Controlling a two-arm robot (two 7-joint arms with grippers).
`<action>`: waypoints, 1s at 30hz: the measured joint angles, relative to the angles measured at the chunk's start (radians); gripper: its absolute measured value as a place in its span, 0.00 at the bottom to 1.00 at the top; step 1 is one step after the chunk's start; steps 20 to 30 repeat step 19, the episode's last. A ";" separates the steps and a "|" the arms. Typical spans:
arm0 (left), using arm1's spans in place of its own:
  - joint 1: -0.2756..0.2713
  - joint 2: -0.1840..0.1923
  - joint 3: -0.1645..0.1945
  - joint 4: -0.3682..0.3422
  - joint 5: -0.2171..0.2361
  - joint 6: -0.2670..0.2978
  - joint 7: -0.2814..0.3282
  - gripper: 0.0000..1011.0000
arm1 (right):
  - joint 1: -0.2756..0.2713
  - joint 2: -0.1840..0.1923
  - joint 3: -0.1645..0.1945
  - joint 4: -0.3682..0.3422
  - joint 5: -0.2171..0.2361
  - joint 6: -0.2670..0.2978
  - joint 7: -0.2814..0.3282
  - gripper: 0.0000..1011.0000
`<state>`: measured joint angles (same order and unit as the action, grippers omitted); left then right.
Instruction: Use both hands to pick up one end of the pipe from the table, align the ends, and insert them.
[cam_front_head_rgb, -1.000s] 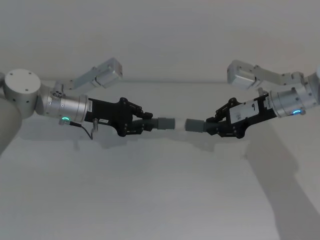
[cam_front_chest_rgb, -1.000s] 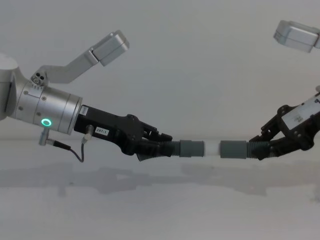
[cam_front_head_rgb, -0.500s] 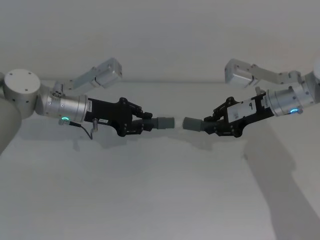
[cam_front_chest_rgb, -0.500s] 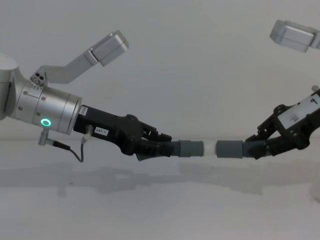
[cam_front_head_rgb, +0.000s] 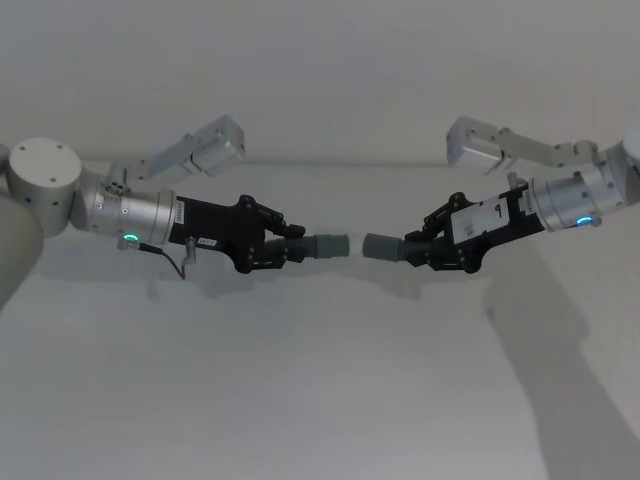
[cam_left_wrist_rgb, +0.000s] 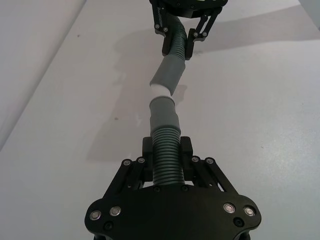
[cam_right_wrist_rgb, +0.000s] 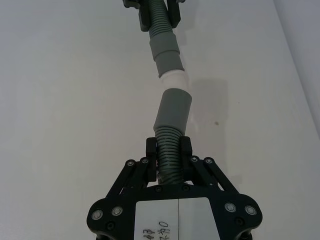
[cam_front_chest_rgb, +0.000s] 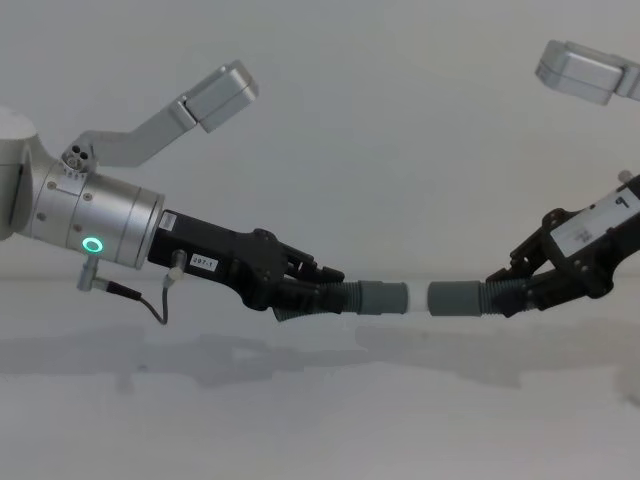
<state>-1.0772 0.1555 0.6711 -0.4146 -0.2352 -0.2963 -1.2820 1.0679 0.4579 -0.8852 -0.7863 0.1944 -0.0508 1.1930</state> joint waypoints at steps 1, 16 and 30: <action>0.000 0.000 0.000 0.000 0.000 0.000 0.000 0.31 | 0.000 0.000 0.000 0.001 0.000 0.000 0.000 0.26; 0.000 0.000 0.000 0.000 0.000 0.000 0.000 0.31 | 0.002 -0.004 0.001 0.006 -0.001 -0.004 -0.001 0.26; 0.000 0.000 0.000 0.000 0.000 0.000 0.000 0.31 | 0.002 -0.004 0.001 0.007 -0.001 -0.004 -0.001 0.26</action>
